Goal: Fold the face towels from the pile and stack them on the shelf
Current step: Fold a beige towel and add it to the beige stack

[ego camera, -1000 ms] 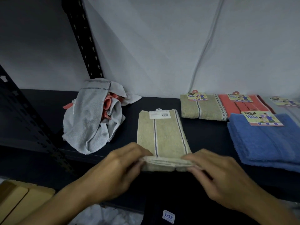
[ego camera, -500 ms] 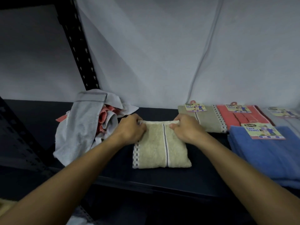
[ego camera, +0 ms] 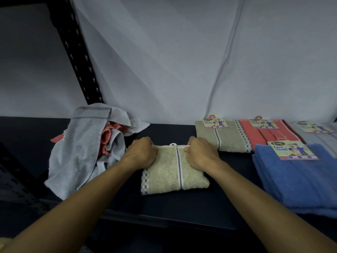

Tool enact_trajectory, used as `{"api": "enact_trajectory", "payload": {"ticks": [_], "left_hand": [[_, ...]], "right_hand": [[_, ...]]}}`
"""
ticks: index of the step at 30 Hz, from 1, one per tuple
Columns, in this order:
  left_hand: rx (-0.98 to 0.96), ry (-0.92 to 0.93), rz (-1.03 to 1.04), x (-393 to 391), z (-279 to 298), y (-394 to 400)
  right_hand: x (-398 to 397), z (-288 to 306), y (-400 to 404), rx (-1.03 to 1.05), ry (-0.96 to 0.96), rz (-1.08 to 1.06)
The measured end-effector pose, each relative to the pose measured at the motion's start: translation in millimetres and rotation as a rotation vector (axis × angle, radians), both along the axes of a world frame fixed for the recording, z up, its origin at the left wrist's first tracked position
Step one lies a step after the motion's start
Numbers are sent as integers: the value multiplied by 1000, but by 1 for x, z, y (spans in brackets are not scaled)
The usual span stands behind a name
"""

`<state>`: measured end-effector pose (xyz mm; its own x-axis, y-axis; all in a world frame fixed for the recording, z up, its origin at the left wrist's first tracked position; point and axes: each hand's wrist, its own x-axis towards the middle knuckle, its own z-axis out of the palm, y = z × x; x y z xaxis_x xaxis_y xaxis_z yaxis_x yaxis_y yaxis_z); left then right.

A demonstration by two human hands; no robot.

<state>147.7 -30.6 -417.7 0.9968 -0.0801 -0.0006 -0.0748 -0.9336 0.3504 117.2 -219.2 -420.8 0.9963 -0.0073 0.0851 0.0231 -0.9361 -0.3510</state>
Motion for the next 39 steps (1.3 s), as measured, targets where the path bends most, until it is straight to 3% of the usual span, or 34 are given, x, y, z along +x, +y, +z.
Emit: {"api": "enact_trajectory", "payload": {"ticks": [15,20,22,27,31,35,39], "left_hand": [[46,41,-215,-6,12,15],[46,26,-220,-12,10,12],[34,96,-208,-14,15,12],[-226,523,-112,-9,28,10],[-300,645,-79,-9,32,5],[-230,527,-176,-16,48,5],[-221,155,-301,-25,80,8]], "right_hand": [[-19,12,-16,182,166,78],[-23,8,-11,22,97,59],[-24,11,-13,4,121,59],[-21,21,-17,44,341,63],[-19,24,-16,116,466,48],[-20,34,-21,154,459,26],[-24,61,-27,151,148,-4]]}}
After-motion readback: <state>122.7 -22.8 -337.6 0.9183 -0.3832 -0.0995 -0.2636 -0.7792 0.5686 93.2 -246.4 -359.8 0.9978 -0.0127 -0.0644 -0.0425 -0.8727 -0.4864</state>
